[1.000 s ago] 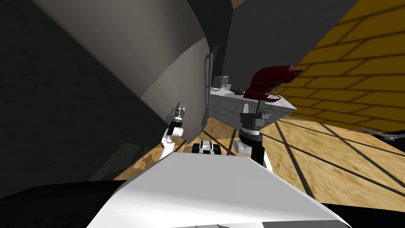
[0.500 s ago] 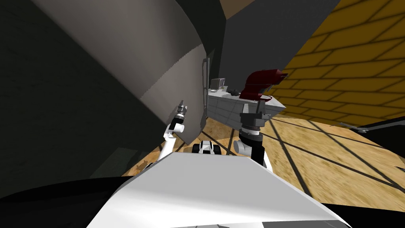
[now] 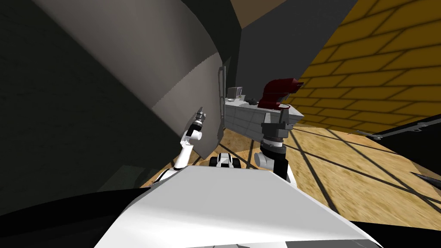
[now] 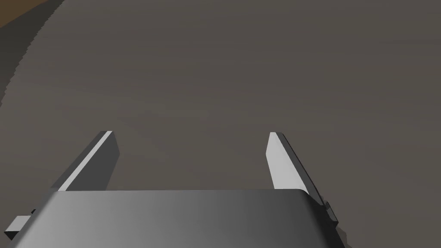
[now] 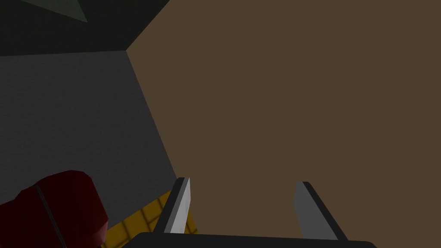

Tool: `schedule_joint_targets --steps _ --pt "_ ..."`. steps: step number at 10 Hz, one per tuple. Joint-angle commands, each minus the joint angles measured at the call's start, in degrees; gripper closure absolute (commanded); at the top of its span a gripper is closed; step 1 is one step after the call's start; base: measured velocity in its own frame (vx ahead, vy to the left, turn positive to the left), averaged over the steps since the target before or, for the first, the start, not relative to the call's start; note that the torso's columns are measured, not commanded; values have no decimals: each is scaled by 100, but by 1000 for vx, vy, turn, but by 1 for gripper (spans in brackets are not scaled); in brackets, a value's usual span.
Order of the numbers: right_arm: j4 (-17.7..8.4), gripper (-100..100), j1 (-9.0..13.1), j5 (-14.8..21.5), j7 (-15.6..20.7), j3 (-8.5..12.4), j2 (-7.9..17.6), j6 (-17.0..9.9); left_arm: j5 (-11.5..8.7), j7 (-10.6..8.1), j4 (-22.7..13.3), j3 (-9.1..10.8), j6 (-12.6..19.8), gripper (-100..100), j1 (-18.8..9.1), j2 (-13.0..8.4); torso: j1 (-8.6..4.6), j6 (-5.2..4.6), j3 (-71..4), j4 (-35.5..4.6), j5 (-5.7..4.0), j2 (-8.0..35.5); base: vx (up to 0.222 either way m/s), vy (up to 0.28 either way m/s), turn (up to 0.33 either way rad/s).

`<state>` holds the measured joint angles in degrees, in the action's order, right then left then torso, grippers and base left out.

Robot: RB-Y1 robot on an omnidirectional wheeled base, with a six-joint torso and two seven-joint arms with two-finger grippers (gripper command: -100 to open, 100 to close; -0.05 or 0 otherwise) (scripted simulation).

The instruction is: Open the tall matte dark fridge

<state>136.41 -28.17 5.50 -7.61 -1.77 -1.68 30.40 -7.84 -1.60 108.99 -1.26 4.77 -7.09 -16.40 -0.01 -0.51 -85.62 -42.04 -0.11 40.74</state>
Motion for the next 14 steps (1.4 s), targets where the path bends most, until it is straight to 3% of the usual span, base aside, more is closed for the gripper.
schedule_joint_targets --steps 1,2,3,5,6,8,9,11,12,13,14 --pt "0 0 0 0 0 0 0 0 -30 13 -102 6 157 -100 -420 -74 5 3 -6 3 2 -7 10 8 -40" --pt "0 0 -1 0 0 0 0 0 -30 13 -102 6 157 -100 -421 -74 0 15 5 -1 1 9 -2 -7 30" --pt "0 0 0 0 0 0 0 0 -84 46 -335 -43 473 -100 -589 -187 0 8 1 -9 -3 5 5 16 -217" --pt "1 0 -1 0 0 0 0 0 -84 46 -335 -43 473 -100 -866 -187 15 36 27 3 12 38 46 18 -80" --pt "1 0 -2 0 0 0 0 1 -136 83 -578 -89 748 -100 -1023 -298 18 46 45 -5 13 66 63 8 -232" --pt "1 0 -1 0 0 0 0 0 -136 83 -578 -89 796 -100 -1328 -298 23 53 72 -14 16 107 33 16 -44" --pt "0 0 -1 0 0 0 0 0 -186 125 -827 -132 1045 -100 -1497 -405 24 57 79 -22 15 118 21 16 -218" --pt "1 0 -1 0 0 1 0 0 -186 125 -827 -132 1123 -100 -1787 -405 10 55 94 -21 13 137 26 19 -46" --pt "0 0 -1 0 0 0 0 0 -232 170 -1083 -171 1440 -100 -1990 -510 11 57 91 -32 9 137 19 13 -192" --pt "0 0 0 0 0 0 0 0 -232 170 -1083 -171 1452 -100 -2189 -510 12 50 90 -24 12 134 31 23 -125" --pt "0 0 -1 0 0 0 0 0 -274 221 -1342 -204 1691 -100 -2379 -612 8 54 96 -22 13 140 47 22 -214"
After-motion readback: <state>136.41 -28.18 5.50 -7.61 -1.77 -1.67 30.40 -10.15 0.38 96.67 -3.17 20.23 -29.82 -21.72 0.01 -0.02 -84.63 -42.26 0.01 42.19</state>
